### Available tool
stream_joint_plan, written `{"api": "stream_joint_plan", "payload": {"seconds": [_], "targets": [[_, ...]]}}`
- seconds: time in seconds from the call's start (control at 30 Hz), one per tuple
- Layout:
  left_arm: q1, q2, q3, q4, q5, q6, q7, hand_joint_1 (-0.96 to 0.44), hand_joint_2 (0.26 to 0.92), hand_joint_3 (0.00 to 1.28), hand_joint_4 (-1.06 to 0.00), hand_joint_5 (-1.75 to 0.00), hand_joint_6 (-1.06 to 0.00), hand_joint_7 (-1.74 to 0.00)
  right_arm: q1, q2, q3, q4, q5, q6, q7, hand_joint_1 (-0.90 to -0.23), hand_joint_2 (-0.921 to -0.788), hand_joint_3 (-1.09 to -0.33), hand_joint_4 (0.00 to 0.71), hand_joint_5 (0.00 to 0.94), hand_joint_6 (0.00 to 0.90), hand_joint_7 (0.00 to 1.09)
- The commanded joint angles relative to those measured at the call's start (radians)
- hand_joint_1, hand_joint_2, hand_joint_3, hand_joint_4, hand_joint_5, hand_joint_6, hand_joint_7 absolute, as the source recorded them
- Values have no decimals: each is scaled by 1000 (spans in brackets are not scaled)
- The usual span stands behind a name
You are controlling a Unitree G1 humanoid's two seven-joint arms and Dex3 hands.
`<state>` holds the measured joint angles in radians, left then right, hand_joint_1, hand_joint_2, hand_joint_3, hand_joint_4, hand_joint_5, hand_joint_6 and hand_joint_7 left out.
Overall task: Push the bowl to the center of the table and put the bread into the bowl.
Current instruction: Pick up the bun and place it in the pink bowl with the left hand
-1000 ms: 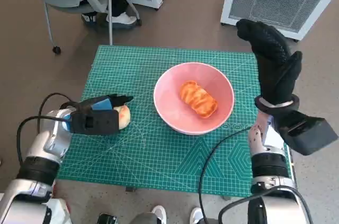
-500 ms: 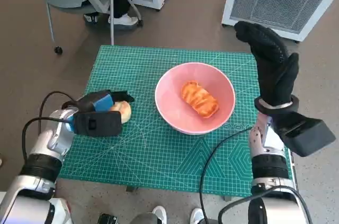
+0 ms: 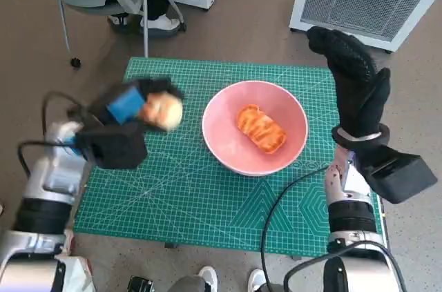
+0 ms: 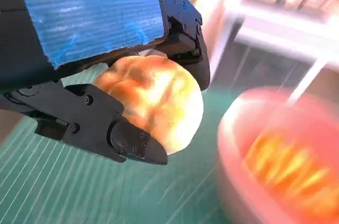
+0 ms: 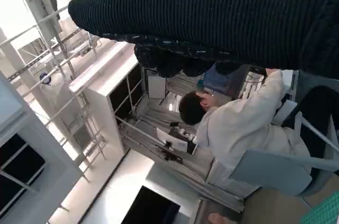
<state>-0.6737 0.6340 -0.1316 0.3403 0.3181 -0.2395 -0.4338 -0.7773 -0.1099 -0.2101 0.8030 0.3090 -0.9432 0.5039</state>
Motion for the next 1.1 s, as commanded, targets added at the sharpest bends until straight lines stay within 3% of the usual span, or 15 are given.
{"api": "stream_joint_plan", "payload": {"seconds": [0.03, 0.2, 0.47, 0.63, 0.7, 0.73, 0.77, 0.8, 0.87, 1.0, 1.1], "targets": [[-64, -50, 15, -79, -25, 13, 22, 2, 920, 77, -622, -1255, -671, -1104, 12, 10, 7, 0, -4, 13, -5, -613, -921, -735, 379, 0, 226, 327], [-114, -114, -7, -108, -12, 17, 47, 2, 920, 76, -630, -1216, -665, -1142, 10, 13, 9, -1, -2, 16, -4, -611, -921, -732, 379, 0, 222, 325], [-179, -192, -75, 29, 22, -69, 72, 2, 920, 63, -677, -1151, -647, -1174, 16, 13, 17, -16, -17, 16, -23, -616, -921, -726, 380, 1, 221, 325], [-211, -228, -107, 130, -7, -86, 15, 1, 920, 99, -670, -1174, -573, -1230, 22, 5, 17, -20, -15, 16, -27, -621, -921, -724, 380, 1, 221, 326], [-223, -236, -121, 159, -15, -65, -28, 1, 921, 175, -583, -1259, -486, -1321, 24, 2, 15, -21, -11, 17, -25, -623, -921, -723, 381, 1, 221, 326], [-228, -239, -128, 168, -19, -50, -51, -27, 896, 173, -475, -961, -407, -1054, 25, 2, 15, -22, -9, 18, -25, -626, -921, -721, 381, 1, 221, 325], [-234, -240, -137, 176, -22, -30, -84, -36, 894, 159, -460, -808, -402, -915, 26, 0, 14, -24, -8, 19, -25, -627, -921, -721, 381, 1, 221, 325], [-236, -240, -142, 181, -24, -18, -108, -76, 895, 118, -387, -527, -363, -653, 27, 0, 14, -27, -7, 19, -26, -631, -921, -720, 381, 1, 221, 325], [-244, -237, -155, 188, -19, 9, -156, -138, 902, 59, -271, -217, -311, -322, 30, -2, 15, -33, -8, 17, -28, -635, -921, -719, 381, 1, 221, 324], [-255, -226, -173, 178, -10, 49, -231, -270, 909, 27, -122, -57, -223, -115, 35, -7, 13, -41, -8, 12, -29, -635, -921, -719, 382, 1, 222, 323], [-245, -228, -167, 171, -15, 43, -234, -347, 913, 18, -66, -19, -193, -57, 36, -9, 11, -40, -9, 7, -31, -634, -921, -718, 382, 1, 223, 322]]}}
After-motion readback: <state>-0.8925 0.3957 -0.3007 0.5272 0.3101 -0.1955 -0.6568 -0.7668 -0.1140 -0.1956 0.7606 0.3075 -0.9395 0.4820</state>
